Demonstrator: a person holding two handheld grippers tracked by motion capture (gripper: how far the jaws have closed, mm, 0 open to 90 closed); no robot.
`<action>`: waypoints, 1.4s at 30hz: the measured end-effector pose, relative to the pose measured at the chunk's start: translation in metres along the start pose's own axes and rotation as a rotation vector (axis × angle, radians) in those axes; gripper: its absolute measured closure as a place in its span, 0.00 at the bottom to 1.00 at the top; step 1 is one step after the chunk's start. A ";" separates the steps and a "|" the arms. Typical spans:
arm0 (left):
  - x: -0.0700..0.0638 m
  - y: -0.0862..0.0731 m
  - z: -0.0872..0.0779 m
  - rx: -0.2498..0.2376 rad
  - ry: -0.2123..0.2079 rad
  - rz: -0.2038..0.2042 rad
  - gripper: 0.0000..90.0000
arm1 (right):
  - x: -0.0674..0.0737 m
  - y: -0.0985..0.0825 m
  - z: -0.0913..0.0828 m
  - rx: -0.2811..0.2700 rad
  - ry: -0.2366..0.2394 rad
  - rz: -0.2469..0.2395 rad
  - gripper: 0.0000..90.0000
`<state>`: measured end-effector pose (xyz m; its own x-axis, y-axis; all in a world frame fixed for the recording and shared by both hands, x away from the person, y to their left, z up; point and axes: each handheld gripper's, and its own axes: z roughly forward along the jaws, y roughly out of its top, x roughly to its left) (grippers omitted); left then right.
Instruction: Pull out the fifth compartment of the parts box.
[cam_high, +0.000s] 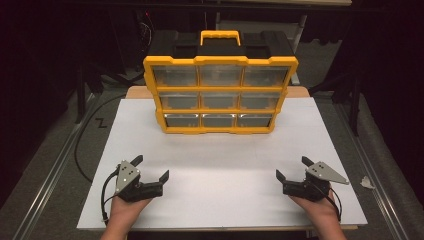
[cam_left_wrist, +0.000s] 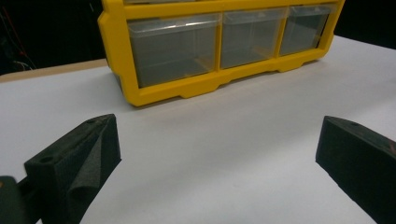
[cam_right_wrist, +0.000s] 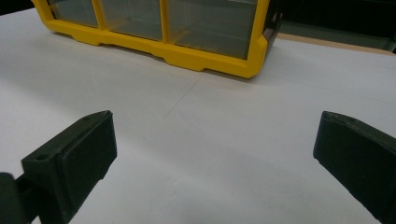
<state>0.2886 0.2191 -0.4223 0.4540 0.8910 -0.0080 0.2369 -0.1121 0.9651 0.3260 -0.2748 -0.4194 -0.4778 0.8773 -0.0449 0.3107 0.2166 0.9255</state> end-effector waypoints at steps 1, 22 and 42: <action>-0.001 0.001 -0.001 -0.012 0.000 0.002 0.01 | 0.000 0.000 0.000 0.000 0.004 0.004 0.01; 0.002 -0.001 -0.001 -0.011 -0.013 -0.013 0.01 | 0.002 0.001 -0.001 -0.047 0.037 -0.011 0.01; 0.000 -0.002 0.002 -0.012 -0.042 -0.014 0.01 | 0.004 0.008 0.013 -0.046 0.025 -0.031 0.01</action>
<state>0.2899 0.2189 -0.4245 0.4862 0.8732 -0.0327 0.2334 -0.0938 0.9679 0.3370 -0.2647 -0.4173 -0.5072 0.8594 -0.0645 0.2575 0.2225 0.9403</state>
